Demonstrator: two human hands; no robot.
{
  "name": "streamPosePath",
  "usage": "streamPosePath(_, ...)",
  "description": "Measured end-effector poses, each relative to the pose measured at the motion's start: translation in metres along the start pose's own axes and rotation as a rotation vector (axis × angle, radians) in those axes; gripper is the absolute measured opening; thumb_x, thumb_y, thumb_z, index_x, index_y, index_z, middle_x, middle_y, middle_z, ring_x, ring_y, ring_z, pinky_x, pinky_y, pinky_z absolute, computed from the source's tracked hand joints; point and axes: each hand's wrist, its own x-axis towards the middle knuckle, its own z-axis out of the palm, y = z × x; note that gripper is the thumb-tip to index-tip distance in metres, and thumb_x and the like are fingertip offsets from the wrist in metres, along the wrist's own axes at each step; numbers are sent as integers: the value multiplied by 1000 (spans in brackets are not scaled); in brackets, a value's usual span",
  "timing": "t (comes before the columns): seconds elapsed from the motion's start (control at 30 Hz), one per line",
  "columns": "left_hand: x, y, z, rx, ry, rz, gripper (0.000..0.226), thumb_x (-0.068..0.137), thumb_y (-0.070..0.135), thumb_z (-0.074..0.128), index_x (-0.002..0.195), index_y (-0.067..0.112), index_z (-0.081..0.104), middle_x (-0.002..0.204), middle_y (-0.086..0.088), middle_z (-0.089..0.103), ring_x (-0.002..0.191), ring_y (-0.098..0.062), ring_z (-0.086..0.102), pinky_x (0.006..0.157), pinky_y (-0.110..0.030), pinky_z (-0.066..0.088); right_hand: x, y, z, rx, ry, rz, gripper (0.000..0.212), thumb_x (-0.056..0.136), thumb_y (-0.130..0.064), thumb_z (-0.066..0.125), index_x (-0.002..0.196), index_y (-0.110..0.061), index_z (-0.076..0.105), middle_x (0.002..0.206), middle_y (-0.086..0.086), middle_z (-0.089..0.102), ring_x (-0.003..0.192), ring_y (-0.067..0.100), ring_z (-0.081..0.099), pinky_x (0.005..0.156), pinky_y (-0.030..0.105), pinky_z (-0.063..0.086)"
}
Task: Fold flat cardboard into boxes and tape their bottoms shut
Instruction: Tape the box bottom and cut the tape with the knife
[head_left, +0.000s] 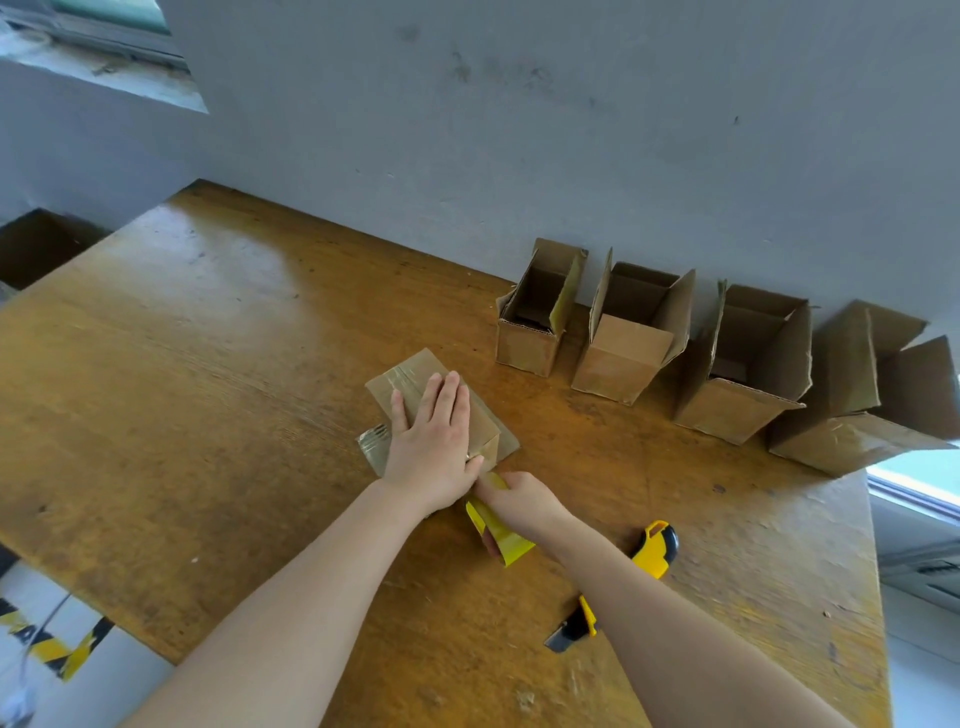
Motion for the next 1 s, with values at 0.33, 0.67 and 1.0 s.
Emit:
streamPosePath(0.33,3,-11,-3,45,-21,82,95,89,53,51,151,14,-10,160,-1,-15,147,-22,-15,115,-57,-3,-12,11,-4,138,-189,-61,33,84,-41,69,109,-21,60,76,-10,73,67,-2,66,66,19,48)
streamPosePath(0.67,-18,-14,-8,-209,80,40,83,92,55,47,152,31,-5,158,0,-22,145,-20,-21,115,-48,-12,-25,8,12,220,-125,-63,30,89,-25,68,116,-18,57,108,8,70,102,20,64,91,35,49)
streamPosePath(1.0,-85,39,12,-1094,321,-704,10,98,23,45,93,19,52,95,2,52,88,-18,53,66,-24,41,-32,7,19,172,-24,-79,43,84,-20,71,125,-18,56,117,6,64,108,22,59,94,39,48)
